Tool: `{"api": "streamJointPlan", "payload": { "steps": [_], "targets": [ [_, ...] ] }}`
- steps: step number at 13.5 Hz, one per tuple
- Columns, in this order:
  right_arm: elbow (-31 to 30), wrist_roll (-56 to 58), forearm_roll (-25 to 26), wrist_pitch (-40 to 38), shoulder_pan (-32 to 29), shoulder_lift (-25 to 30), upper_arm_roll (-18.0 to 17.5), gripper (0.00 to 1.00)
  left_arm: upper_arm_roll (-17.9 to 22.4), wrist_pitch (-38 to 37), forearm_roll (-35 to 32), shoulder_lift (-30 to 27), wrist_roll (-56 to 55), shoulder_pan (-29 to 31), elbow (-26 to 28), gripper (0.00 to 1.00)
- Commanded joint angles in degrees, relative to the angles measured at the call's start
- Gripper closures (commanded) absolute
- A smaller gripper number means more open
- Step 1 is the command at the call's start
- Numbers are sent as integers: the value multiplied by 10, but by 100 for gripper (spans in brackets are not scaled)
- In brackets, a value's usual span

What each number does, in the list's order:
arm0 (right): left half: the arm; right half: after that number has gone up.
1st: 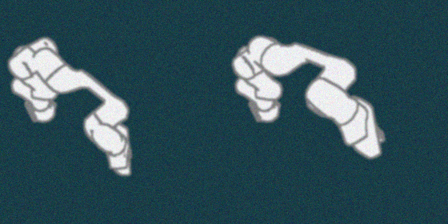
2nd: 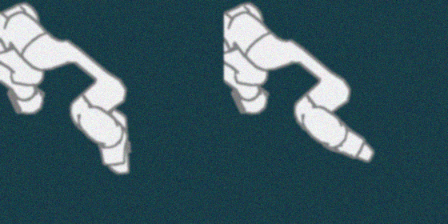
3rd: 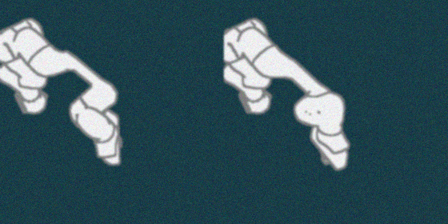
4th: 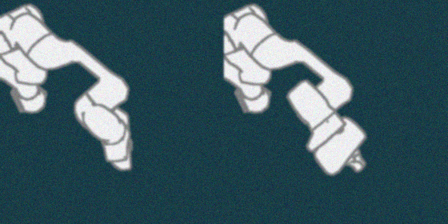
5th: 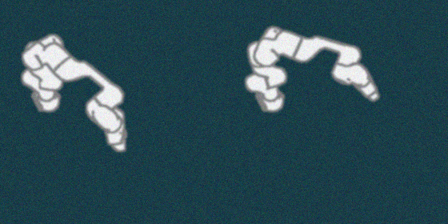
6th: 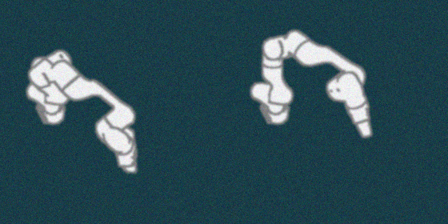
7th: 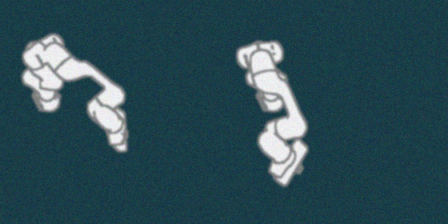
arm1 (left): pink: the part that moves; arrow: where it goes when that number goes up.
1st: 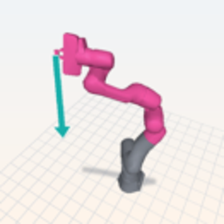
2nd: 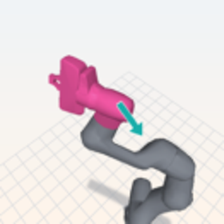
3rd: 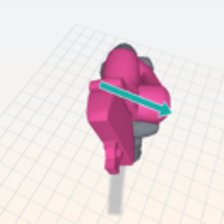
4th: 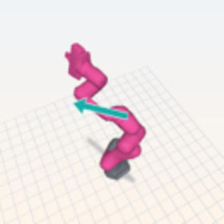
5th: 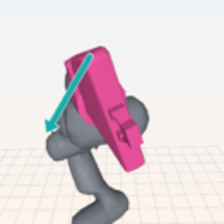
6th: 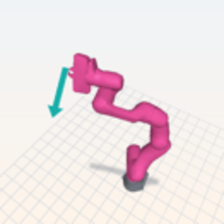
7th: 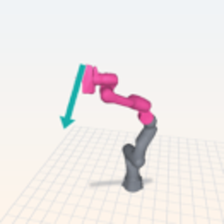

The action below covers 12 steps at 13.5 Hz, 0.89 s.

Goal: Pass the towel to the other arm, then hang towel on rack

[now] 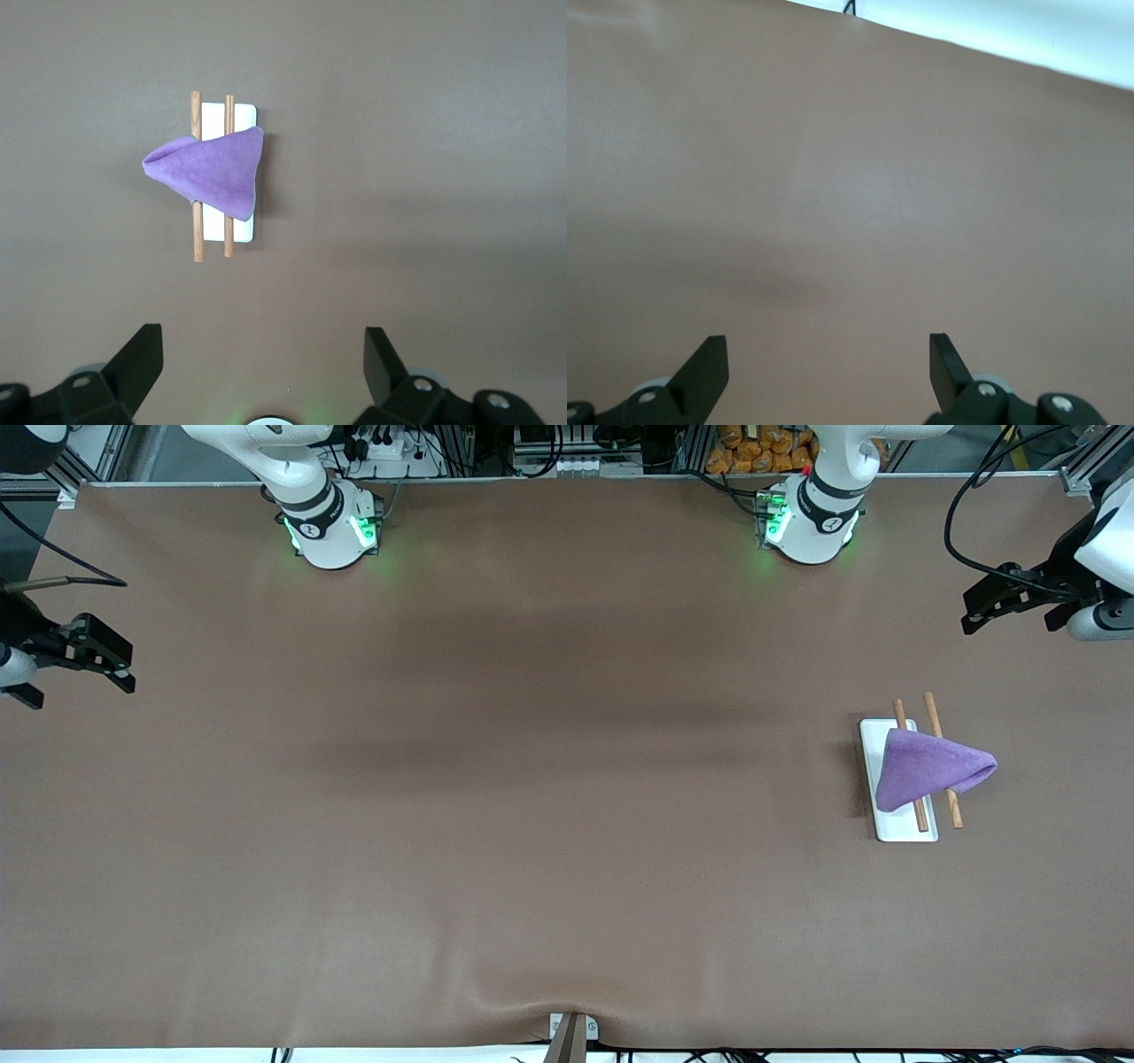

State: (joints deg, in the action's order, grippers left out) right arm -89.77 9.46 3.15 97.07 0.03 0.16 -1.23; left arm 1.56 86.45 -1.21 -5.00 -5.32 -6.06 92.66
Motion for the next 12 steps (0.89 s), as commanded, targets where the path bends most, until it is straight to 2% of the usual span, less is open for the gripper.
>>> {"api": "streamJointPlan", "payload": {
  "steps": [1, 12],
  "targets": [
    [15, -27, 0, -14, 2, -6, -2, 0, 0, -1, -1, 2, 12, 2, -6, 0],
    [14, -32, -2, -15, 1, -6, -1, 0, -5, -1, -13, 2, 14, 3, -6, 0]
  ]
}}
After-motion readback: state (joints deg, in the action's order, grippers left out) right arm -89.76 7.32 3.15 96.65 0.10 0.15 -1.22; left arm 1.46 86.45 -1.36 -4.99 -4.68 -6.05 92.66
